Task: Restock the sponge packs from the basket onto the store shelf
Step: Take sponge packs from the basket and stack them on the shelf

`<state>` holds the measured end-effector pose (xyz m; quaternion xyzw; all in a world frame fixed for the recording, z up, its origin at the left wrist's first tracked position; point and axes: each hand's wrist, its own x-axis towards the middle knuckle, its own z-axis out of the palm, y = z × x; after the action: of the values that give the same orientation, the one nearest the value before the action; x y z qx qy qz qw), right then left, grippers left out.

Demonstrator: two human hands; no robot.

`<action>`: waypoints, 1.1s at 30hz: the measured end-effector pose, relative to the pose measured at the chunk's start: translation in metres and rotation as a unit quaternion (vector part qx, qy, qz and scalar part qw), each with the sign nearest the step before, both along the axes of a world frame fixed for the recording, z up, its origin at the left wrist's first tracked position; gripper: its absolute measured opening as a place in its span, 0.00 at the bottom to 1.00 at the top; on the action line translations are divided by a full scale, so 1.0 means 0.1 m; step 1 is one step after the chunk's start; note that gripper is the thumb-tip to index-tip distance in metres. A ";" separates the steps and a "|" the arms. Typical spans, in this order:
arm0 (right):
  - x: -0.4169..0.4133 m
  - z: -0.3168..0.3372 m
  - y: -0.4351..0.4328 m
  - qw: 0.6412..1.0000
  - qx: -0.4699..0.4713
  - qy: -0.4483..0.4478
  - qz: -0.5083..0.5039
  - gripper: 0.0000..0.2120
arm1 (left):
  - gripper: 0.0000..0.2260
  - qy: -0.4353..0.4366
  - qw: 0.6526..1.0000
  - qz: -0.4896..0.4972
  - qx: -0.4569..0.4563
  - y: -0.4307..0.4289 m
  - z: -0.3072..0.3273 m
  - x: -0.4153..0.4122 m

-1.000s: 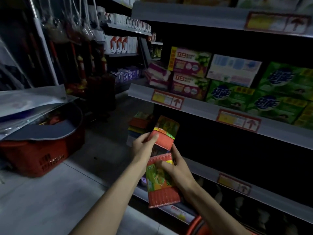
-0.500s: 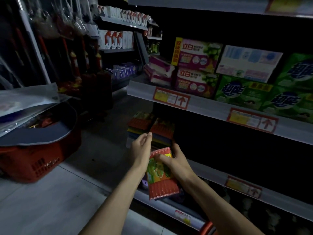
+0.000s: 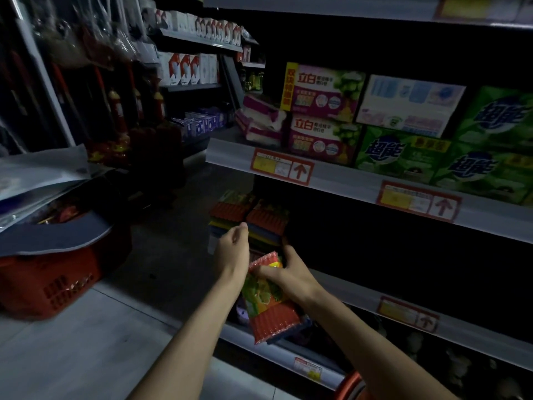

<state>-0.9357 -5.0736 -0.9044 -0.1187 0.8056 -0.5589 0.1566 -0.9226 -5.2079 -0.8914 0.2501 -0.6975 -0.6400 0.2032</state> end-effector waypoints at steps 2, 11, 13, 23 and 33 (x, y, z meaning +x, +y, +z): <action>-0.03 -0.01 -0.03 1.000 0.016 0.005 0.002 0.37 | 0.18 -0.007 1.000 -0.005 0.026 0.01 0.03 0.03; -0.03 0.01 -0.04 0.999 0.036 0.009 0.008 0.40 | 0.31 -0.050 0.989 -0.025 0.138 -0.05 0.01 0.06; 0.01 0.04 -0.04 0.999 0.037 0.004 0.019 0.40 | 0.29 -0.044 0.989 -0.024 0.138 -0.05 0.01 0.07; 0.07 0.09 -0.02 0.997 0.064 0.022 0.022 0.39 | 0.15 -0.035 0.996 -0.017 0.084 -0.07 0.05 0.14; 0.42 0.34 0.49 0.993 0.092 0.066 0.038 0.53 | 0.04 -0.063 0.994 -0.084 -0.002 0.15 0.03 0.69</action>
<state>-0.8934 -5.0246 -0.8704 -0.1707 0.8572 -0.4670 0.1343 -0.8532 -5.1925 -0.8884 0.2294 -0.7290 -0.6363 0.1051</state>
